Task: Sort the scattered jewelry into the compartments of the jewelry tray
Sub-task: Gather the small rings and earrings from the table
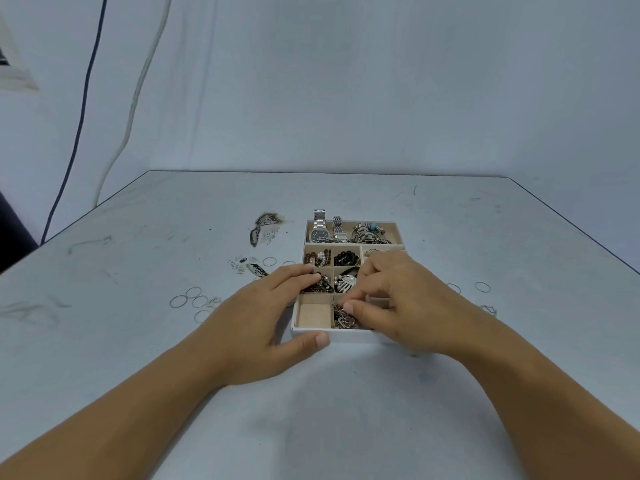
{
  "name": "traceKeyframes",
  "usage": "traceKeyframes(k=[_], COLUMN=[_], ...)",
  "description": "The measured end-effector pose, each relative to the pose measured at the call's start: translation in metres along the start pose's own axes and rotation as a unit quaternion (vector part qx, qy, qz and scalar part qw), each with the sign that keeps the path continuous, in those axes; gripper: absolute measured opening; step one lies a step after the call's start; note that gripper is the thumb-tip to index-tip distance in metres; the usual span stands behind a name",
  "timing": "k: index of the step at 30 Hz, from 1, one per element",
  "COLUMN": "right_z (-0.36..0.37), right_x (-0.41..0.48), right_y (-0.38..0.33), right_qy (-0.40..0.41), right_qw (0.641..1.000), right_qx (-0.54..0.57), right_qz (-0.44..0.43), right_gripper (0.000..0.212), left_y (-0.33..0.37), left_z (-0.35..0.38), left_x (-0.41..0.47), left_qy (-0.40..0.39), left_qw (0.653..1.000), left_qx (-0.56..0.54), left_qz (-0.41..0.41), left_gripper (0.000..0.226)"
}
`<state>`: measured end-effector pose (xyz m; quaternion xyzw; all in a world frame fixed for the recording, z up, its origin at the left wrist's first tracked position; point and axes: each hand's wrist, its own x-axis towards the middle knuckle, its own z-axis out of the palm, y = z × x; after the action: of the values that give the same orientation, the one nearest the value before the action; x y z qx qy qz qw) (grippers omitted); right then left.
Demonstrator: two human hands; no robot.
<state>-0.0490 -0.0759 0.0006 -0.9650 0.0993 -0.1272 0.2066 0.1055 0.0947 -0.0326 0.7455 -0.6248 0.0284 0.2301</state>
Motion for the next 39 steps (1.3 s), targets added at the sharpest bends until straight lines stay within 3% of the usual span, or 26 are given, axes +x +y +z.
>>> traceKeyframes(k=[3,7,14,19,23,39], right_z=[0.001,0.000,-0.002,0.012,0.026,0.052], right_x=[-0.001,0.001,0.029,0.060,0.079,0.118], right_y=[0.000,-0.002,-0.015,-0.030,-0.047,-0.074], right_qy=[-0.019,0.016,0.032,-0.006,-0.056,-0.206], right_qw=[1.000,0.999,0.997,0.998,0.996,0.978], right_qx=[-0.020,0.051,0.063,0.000,-0.031,-0.022], right_qz=[-0.002,-0.006,-0.033,-0.059,-0.061,-0.016], right_gripper=[0.016,0.012,0.012,0.020,0.024,0.021], left_y=[-0.001,-0.013,-0.052,-0.082,-0.086,-0.096], left_z=[-0.001,-0.017,-0.066,-0.075,-0.067,-0.050], left_x=[-0.001,-0.003,-0.019,-0.043,-0.059,-0.082], left_qy=[0.001,0.025,0.061,0.062,0.055,0.036], left_qw=[1.000,0.999,0.995,0.989,0.990,0.991], left_qx=[-0.015,-0.038,-0.014,0.003,0.010,0.006], left_qz=[0.001,-0.024,-0.077,-0.133,-0.126,-0.126], left_gripper=[0.078,0.078,0.056,0.055,0.056,0.062])
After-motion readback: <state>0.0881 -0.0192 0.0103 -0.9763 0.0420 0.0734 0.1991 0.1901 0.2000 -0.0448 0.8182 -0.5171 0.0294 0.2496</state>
